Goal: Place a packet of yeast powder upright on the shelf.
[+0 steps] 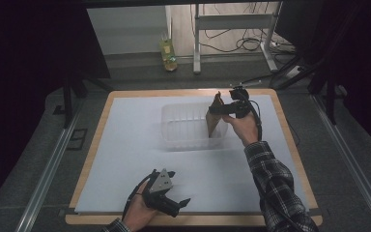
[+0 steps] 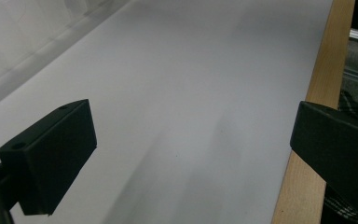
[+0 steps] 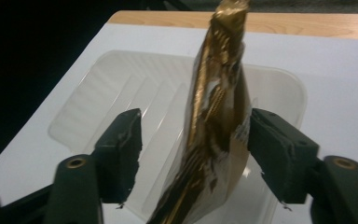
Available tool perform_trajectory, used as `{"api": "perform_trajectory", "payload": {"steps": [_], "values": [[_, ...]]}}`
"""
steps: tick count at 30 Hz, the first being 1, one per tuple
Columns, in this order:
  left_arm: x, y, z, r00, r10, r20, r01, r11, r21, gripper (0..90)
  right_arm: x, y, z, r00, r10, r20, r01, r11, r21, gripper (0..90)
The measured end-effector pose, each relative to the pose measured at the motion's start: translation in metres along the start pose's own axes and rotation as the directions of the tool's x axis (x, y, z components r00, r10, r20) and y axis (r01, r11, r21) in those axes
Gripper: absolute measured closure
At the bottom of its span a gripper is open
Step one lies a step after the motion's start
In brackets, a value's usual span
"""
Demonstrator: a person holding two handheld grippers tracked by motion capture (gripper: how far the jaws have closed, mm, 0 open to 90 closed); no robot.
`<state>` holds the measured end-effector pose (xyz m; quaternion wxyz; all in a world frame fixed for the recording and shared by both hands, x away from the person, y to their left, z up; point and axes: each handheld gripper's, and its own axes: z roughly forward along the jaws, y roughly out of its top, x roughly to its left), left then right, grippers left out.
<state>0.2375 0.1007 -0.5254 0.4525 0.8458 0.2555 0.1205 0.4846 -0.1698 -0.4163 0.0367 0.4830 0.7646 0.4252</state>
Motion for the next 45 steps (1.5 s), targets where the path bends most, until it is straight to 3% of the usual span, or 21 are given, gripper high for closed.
{"api": "perform_trajectory", "payload": {"steps": [7, 16, 23, 41, 45], "values": [[0.0, 0.0, 0.001, 0.9999, -0.012, 0.011, 0.012, 0.9999, -0.011, 0.0, 0.004, -0.002, -0.005, 0.9993, -0.036, -0.002, 0.036, 0.999, -0.001, 27.3], [0.0, 0.0, 0.002, 0.9998, -0.009, 0.015, 0.009, 0.9999, -0.01, 0.0, 0.011, -0.008, -0.011, 0.992, -0.126, 0.008, 0.126, 0.992, -0.005, 20.5], [0.0, 0.0, 0.003, 0.9998, -0.005, 0.017, 0.005, 1.0, -0.003, 0.0, 0.017, -0.014, -0.014, 0.9809, -0.191, 0.037, 0.191, 0.982, 0.0, 14.9], [0.001, 0.001, 0.001, 1.0, 0.001, 0.004, -0.001, 0.9997, -0.023, 0.0, 0.027, -0.027, -0.025, 0.9636, -0.263, 0.047, 0.264, 0.964, -0.013, 9.3], [0.001, 0.001, 0.0, 1.0, 0.004, 0.0, -0.004, 0.9996, -0.027, 0.0, 0.031, -0.03, -0.028, 0.9533, -0.296, 0.058, 0.297, 0.955, -0.009, 7.7]]}}
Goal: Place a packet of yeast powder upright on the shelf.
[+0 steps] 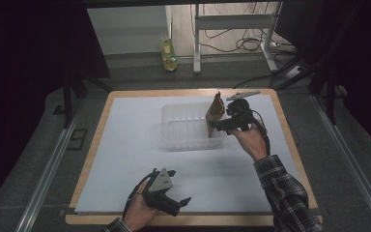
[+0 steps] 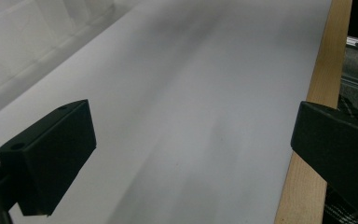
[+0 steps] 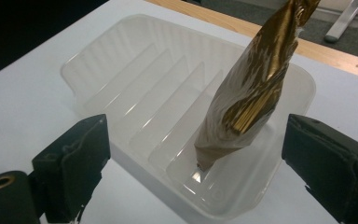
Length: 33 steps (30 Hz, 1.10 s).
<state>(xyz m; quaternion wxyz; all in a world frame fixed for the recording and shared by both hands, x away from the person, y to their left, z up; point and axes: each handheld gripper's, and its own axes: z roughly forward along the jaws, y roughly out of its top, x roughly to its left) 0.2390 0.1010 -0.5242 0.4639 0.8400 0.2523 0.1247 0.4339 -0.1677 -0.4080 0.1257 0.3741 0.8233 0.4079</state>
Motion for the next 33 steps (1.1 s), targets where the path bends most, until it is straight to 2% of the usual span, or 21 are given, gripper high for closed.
{"api": "perform_trajectory", "payload": {"steps": [16, 23, 33], "values": [[0.005, 0.002, -0.008, 0.9997, 0.011, -0.023, -0.011, 0.9999, -0.005, 0.0, 0.018, -0.014, -0.021, 0.9961, -0.087, 0.013, 0.087, 0.996, -0.024, 4.4], [0.008, 0.002, -0.011, 0.9996, -0.003, -0.03, 0.002, 0.9998, -0.022, 0.0, 0.022, -0.022, -0.028, 0.9953, -0.097, 0.007, 0.097, 0.995, -0.037, 3.6], [0.009, 0.002, -0.012, 0.9994, -0.002, -0.033, 0.002, 0.9997, -0.024, 0.0, 0.027, -0.038, -0.036, 0.9945, -0.104, 0.002, 0.104, 0.994, -0.04, 3.0]]}}
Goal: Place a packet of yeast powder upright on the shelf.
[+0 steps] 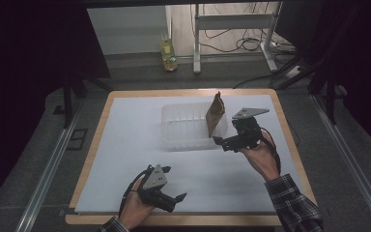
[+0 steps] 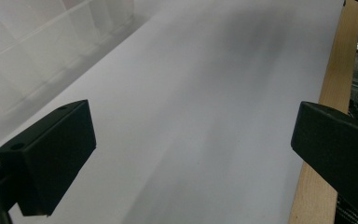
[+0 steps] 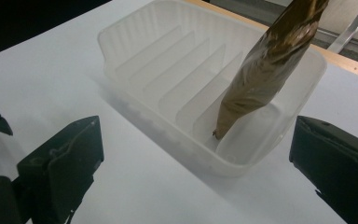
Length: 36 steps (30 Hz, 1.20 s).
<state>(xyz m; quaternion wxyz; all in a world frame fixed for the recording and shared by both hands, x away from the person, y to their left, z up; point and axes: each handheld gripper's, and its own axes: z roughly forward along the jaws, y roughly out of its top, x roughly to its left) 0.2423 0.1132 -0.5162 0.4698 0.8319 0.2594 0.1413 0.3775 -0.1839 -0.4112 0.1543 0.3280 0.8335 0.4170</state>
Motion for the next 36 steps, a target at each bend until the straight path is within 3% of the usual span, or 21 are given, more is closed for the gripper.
{"api": "perform_trajectory", "payload": {"steps": [20, 36], "values": [[0.001, 0.0, 0.0, 1.0, -0.001, 0.003, 0.001, 1.0, -0.002, 0.0, 0.012, -0.038, -0.009, 0.9997, -0.023, 0.001, 0.023, 1.0, 0.006, 0.9], [0.0, 0.002, -0.003, 0.9999, -0.006, 0.015, 0.006, 1.0, -0.007, 0.0, 0.018, -0.064, -0.03, 0.9997, -0.023, 0.005, 0.023, 1.0, 0.003, 0.0]]}}
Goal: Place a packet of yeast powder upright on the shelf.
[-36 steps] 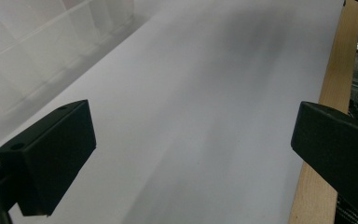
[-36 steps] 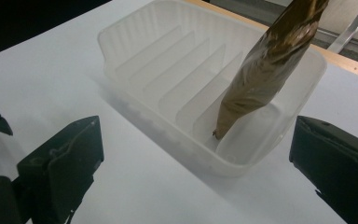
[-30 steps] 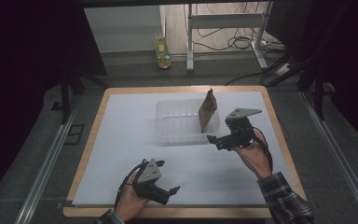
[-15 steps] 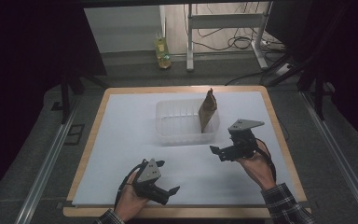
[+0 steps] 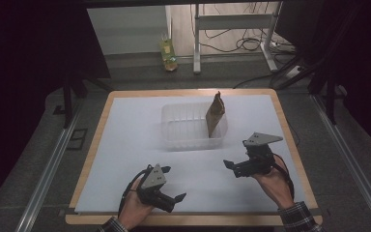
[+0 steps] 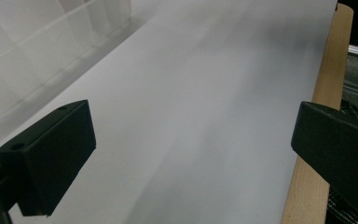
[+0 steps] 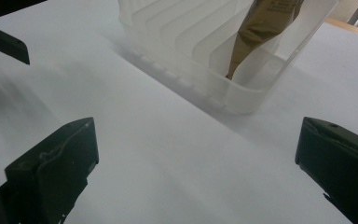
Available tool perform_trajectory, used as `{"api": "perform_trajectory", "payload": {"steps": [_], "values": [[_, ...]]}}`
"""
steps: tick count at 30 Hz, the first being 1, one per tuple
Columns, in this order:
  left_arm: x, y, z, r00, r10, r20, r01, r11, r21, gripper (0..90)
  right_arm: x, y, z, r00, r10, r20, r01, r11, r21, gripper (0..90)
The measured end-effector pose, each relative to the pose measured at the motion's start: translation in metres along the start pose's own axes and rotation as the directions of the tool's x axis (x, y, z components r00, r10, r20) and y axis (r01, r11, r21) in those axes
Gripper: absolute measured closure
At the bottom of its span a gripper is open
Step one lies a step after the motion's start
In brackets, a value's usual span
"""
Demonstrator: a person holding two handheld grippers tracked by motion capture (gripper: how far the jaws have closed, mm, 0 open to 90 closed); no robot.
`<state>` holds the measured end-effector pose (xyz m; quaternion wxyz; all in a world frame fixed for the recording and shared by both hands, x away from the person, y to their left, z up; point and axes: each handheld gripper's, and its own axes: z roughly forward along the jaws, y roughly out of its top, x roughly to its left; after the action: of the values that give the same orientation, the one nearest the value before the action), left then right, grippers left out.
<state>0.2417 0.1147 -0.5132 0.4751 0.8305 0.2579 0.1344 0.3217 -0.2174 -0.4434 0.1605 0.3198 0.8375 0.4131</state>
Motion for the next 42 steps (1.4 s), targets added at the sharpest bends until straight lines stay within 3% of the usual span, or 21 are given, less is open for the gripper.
{"api": "perform_trajectory", "payload": {"steps": [17, 30, 42], "values": [[0.001, -0.001, -0.001, 1.0, 0.003, 0.003, -0.003, 1.0, -0.003, 0.0, 0.011, -0.035, -0.015, 0.9993, -0.035, 0.015, 0.035, 0.999, 0.023, 0.0], [0.006, -0.004, -0.005, 0.9999, -0.012, -0.007, 0.012, 0.9999, 0.002, 0.0, 0.012, -0.058, -0.03, 0.9995, -0.027, 0.018, 0.027, 1.0, 0.012, 0.0], [0.014, -0.011, -0.015, 0.9983, -0.012, -0.057, 0.012, 0.9998, 0.013, 0.0, 0.009, -0.086, -0.042, 0.9989, -0.028, 0.039, 0.028, 1.0, 0.008, 0.0]]}}
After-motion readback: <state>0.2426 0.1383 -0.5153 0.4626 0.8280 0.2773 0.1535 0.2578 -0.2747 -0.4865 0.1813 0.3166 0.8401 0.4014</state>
